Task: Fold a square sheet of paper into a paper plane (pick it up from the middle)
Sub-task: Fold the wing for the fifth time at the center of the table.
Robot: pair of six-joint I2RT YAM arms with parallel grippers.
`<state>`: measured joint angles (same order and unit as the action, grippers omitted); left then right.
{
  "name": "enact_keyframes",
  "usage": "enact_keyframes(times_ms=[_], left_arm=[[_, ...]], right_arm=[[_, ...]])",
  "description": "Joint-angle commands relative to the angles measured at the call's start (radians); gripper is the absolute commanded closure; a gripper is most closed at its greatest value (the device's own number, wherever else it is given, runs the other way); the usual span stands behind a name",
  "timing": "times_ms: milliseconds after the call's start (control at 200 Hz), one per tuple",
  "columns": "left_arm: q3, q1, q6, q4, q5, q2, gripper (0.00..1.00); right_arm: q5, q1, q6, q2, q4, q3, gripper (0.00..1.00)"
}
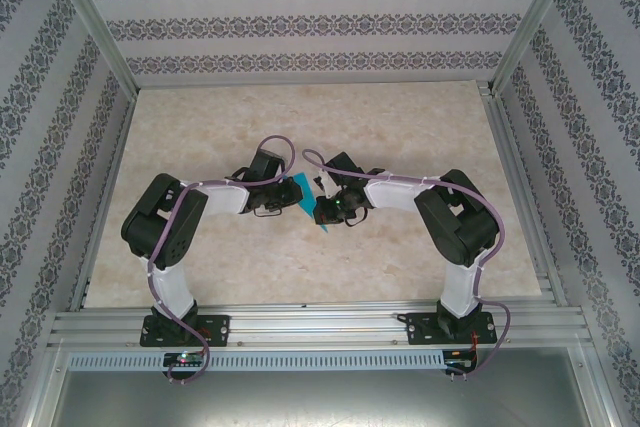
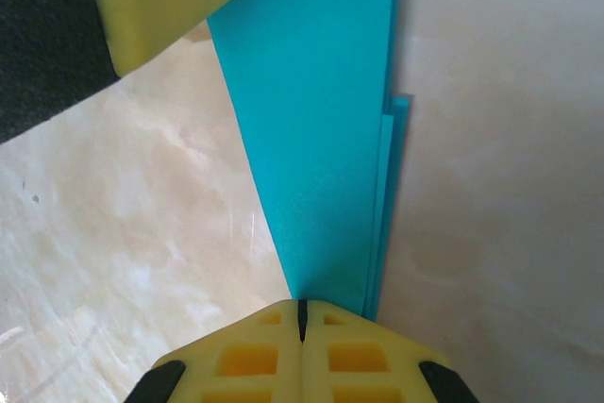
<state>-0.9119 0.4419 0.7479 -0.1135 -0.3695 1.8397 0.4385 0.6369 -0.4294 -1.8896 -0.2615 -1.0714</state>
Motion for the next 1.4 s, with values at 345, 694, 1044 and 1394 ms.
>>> enact_keyframes(times_ms=[345, 694, 1044, 1394], left_arm=[[-0.006, -0.046, -0.021, 0.041, -0.001, 0.081, 0.91], [0.010, -0.044, -0.016, 0.094, 0.044, 0.092, 0.93], [0.008, -0.045, -0.015, 0.100, 0.039, 0.105, 0.95], [0.004, -0.043, -0.035, 0.118, 0.047, 0.108, 0.97]], right_arm=[[0.041, -0.010, 0.008, -0.024, -0.076, 0.027, 1.00], [-0.012, 0.021, -0.009, -0.064, -0.043, -0.142, 1.00], [-0.028, 0.001, 0.017, -0.121, -0.051, -0.198, 1.00], [0.060, -0.032, 0.031, -0.148, 0.071, -0.178, 1.00]])
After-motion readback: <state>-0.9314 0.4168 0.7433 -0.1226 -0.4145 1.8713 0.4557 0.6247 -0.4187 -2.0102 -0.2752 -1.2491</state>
